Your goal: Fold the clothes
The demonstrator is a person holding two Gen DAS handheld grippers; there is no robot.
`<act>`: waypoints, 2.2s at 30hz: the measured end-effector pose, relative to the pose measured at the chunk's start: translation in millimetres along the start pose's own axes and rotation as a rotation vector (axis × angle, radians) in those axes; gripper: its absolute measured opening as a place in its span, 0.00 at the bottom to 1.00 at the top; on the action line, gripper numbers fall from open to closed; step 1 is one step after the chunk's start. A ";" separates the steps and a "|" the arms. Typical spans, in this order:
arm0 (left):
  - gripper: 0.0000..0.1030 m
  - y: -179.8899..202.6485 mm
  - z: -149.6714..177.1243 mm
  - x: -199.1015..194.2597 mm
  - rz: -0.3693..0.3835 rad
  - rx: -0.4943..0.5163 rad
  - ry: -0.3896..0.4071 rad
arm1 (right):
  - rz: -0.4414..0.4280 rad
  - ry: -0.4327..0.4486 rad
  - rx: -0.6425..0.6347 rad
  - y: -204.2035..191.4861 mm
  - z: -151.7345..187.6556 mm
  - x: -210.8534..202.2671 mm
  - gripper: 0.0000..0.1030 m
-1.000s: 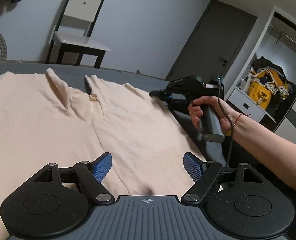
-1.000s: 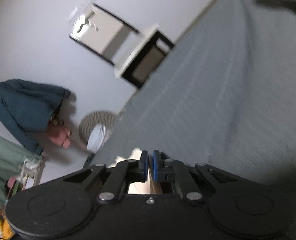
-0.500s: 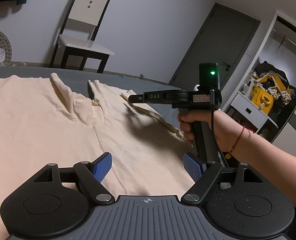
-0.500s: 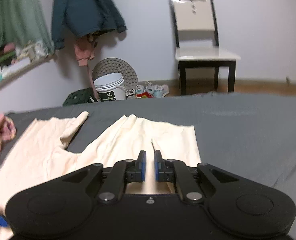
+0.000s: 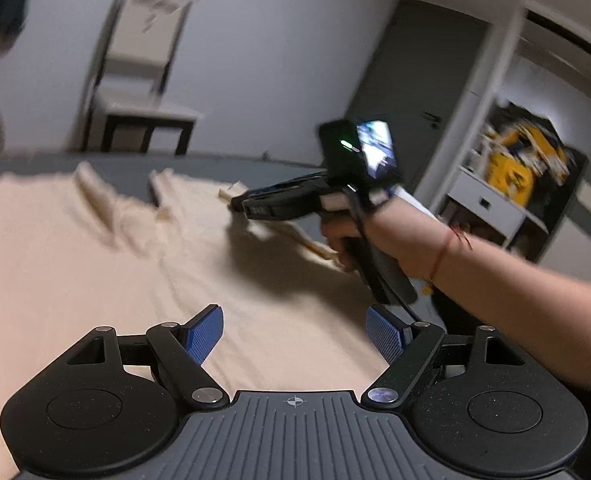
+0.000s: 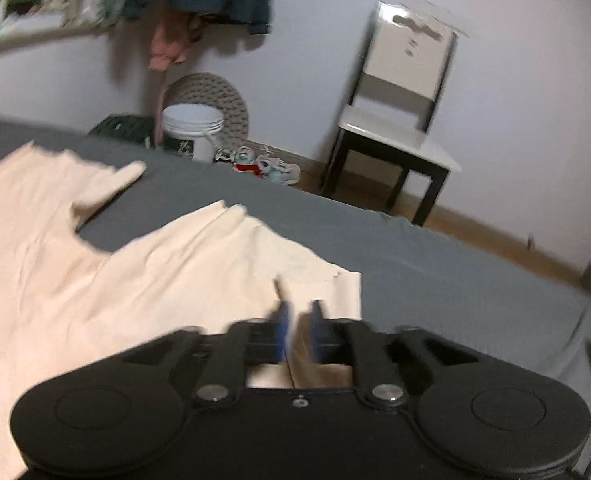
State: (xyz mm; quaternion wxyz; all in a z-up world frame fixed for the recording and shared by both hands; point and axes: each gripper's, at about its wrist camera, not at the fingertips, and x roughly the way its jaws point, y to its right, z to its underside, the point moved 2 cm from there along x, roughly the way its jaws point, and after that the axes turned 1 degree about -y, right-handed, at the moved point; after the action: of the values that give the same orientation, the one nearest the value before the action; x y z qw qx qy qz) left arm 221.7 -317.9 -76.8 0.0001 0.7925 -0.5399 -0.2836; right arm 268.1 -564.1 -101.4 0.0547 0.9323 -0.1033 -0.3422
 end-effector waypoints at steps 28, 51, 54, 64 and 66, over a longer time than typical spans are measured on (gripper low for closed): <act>0.77 98.1 17.9 -4.5 -0.072 0.440 -0.114 | -0.610 -0.033 1.189 205.3 132.1 -29.2 0.40; 0.55 236.9 63.0 47.7 -0.164 1.200 -0.323 | -0.717 0.003 1.132 224.4 150.3 -81.2 0.47; 0.45 237.4 64.1 56.8 -0.156 1.177 -0.371 | -0.710 -0.005 1.127 223.3 149.8 -80.5 0.48; 0.16 244.1 85.4 57.6 -0.194 1.181 -0.413 | -0.695 -0.021 1.124 221.2 152.2 -80.0 0.49; 0.14 246.9 89.1 58.6 -0.213 1.188 -0.411 | -0.689 -0.032 1.116 219.6 151.9 -79.4 0.49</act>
State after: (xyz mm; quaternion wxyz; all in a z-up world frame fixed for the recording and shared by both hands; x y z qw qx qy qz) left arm -14.7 -443.7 -102.2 -0.5712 0.6361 -0.5124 -0.0808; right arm 76.2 -764.2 -129.2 -0.5517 0.7951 0.0386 -0.2488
